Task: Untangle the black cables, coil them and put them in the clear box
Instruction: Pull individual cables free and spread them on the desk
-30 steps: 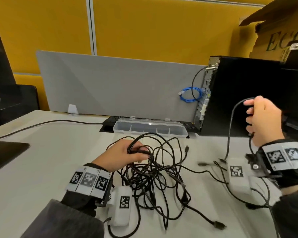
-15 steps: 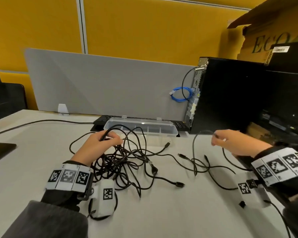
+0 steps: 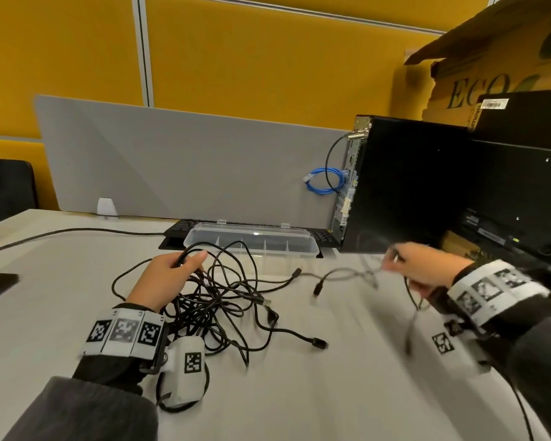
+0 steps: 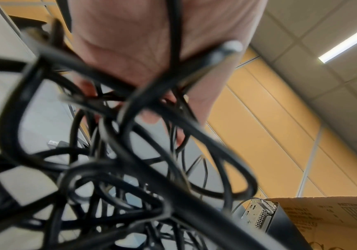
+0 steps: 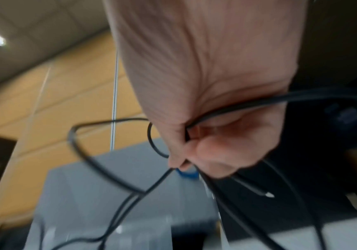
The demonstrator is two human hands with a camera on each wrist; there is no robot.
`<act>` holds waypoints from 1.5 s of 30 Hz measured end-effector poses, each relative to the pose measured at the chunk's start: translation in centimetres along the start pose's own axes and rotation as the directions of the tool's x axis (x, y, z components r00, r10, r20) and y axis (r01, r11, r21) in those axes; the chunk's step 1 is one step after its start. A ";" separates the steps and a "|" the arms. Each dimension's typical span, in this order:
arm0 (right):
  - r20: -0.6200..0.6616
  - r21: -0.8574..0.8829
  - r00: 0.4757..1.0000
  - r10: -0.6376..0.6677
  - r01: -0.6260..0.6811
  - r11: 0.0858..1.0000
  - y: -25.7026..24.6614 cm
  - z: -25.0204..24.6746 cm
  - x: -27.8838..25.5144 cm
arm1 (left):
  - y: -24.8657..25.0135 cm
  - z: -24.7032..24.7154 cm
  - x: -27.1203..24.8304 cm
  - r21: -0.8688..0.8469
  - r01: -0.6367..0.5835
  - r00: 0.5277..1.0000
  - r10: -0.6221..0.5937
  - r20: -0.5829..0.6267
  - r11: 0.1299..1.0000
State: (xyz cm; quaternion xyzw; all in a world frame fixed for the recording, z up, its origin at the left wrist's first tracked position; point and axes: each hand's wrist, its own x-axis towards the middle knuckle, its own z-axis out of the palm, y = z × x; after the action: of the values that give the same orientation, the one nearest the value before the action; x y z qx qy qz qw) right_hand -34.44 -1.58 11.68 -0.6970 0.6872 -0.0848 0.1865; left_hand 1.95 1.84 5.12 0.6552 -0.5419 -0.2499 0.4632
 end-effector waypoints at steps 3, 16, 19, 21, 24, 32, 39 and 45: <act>-0.311 0.210 0.948 -0.060 0.130 0.969 -0.5 -3.9 -0.6 | -0.2 0.0 0.3 0.022 0.000 1.000 0.000 -0.017 1.000; -0.704 0.533 0.699 -0.123 0.635 0.559 -7.8 -6.5 -3.7 | 1.7 1.8 -1.2 0.269 -0.043 0.975 -0.017 0.219 0.962; -0.665 0.600 0.713 -0.225 0.688 0.408 -11.9 -5.1 -5.8 | 5.7 0.1 -2.4 0.176 -0.195 0.974 0.169 0.152 0.965; -0.574 0.702 0.740 -0.350 0.665 0.256 -14.6 -3.1 -7.3 | 9.0 -1.1 -3.6 -0.121 -0.288 0.932 0.307 0.192 0.950; -0.382 0.837 0.724 -0.574 0.534 0.117 -17.7 1.1 -8.3 | 11.2 -1.1 -4.5 -0.439 -0.311 0.859 0.447 0.248 0.843; 0.062 0.867 0.635 -0.770 0.348 0.357 -17.4 5.1 -6.4 | 7.4 -3.9 -5.0 -0.057 -0.197 0.844 0.199 0.497 0.979; -0.040 0.195 0.812 -0.582 0.577 0.793 -13.9 7.4 -2.3 | 3.0 -9.9 1.3 0.223 -0.008 0.991 0.038 -0.128 0.975; 0.284 -0.289 0.855 -0.434 0.509 0.811 -12.0 12.1 -0.5 | -1.2 -9.4 3.7 0.736 0.211 0.949 0.047 -0.313 0.644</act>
State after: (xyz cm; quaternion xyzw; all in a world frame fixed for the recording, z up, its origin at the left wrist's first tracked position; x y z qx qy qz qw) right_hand -18.82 0.49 5.20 -0.8729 0.4725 0.0688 0.1006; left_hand 11.43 1.46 8.90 0.8430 -0.4879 0.0832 0.2107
